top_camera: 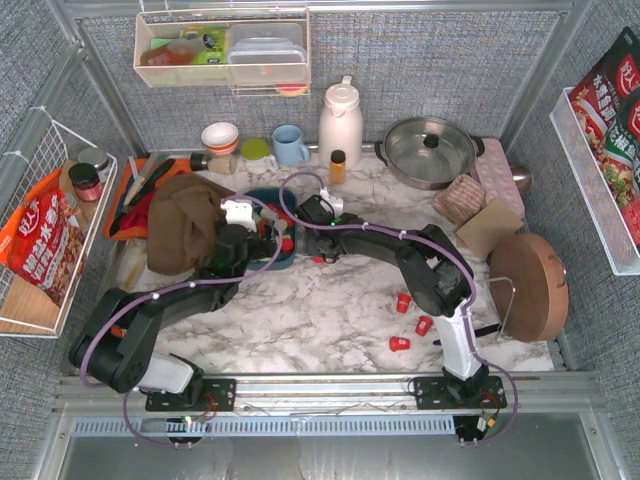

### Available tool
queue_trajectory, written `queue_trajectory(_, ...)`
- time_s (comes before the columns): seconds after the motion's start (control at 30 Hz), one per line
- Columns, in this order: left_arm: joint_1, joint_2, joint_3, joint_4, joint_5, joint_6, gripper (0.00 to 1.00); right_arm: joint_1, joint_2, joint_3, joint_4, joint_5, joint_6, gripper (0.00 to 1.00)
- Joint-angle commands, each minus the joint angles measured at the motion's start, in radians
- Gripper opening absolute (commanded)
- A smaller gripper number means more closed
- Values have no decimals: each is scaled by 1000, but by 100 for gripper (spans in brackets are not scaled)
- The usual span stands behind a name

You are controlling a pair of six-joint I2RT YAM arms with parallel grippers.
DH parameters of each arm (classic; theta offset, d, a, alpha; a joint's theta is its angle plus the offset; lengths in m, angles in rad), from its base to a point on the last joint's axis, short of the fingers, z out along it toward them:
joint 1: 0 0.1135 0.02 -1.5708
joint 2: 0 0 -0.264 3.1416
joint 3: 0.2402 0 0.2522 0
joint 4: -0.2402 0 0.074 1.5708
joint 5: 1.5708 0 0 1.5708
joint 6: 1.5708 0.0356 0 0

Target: Mix the coffee capsules in the storage basket

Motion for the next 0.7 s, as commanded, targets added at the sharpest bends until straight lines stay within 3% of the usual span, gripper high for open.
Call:
queue_trajectory(0.0, 1, -56, -17, 50, -19, 33, 99, -2, 2, -3, -22, 15, -62, 52)
queue_trajectory(0.3, -1, -103, -31, 77, 45, 85, 99, -12, -46, -60, 20, 2, -119, 41)
queue_trajectory(0.47, -4, -84, -49, 164, 246, 148, 99, -15, -127, -119, 78, -51, -178, 39)
queue_trajectory(0.67, -32, -54, -148, 420, 553, 299, 99, -21, -350, -299, 239, -134, -258, 38)
